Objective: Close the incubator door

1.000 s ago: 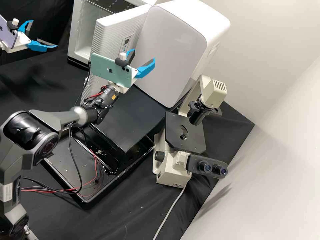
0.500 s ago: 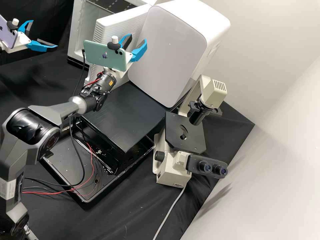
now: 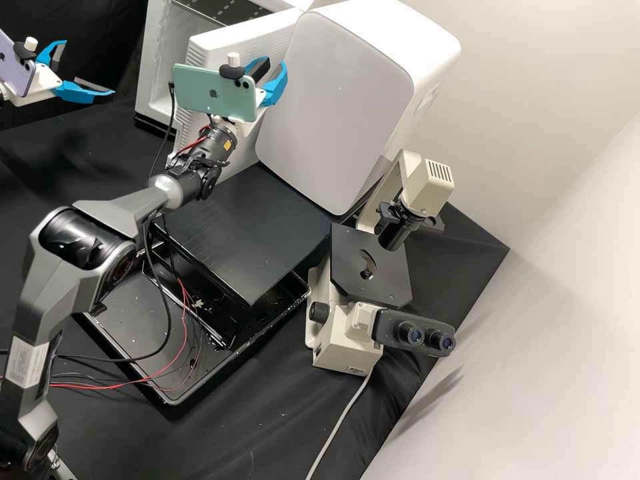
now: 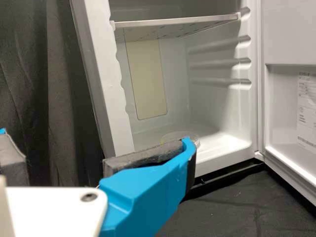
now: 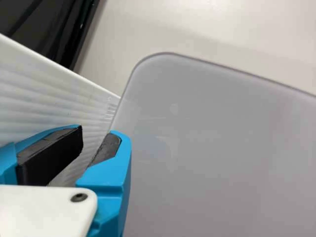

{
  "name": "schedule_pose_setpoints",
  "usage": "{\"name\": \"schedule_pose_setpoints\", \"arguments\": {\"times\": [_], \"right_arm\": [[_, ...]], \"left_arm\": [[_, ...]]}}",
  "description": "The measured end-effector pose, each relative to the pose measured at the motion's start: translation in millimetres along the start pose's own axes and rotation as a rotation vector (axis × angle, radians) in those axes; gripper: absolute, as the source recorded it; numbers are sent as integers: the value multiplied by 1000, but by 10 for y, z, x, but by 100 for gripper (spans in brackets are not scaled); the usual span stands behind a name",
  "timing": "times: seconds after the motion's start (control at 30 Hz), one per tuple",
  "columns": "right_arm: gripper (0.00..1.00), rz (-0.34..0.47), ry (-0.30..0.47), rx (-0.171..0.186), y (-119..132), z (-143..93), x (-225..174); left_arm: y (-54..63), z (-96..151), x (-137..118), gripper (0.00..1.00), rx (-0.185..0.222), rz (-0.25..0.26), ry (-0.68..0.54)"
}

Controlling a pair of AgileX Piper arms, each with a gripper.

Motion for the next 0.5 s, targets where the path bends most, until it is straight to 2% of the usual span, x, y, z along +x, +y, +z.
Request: {"name": "schedule_pose_setpoints", "arguments": {"times": [0.3, 0.4, 0.5], "right_arm": [[0, -42, 56, -9, -82, -132, 199], [0, -62, 80, -23, -116, -219, 253], [0, -68, 127, -52, -142, -351, 300]], "left_arm": [[0, 0, 0, 100, 0, 0, 0], [0, 0, 0, 100, 0, 0, 0], [0, 0, 0, 100, 0, 0, 0]]}}
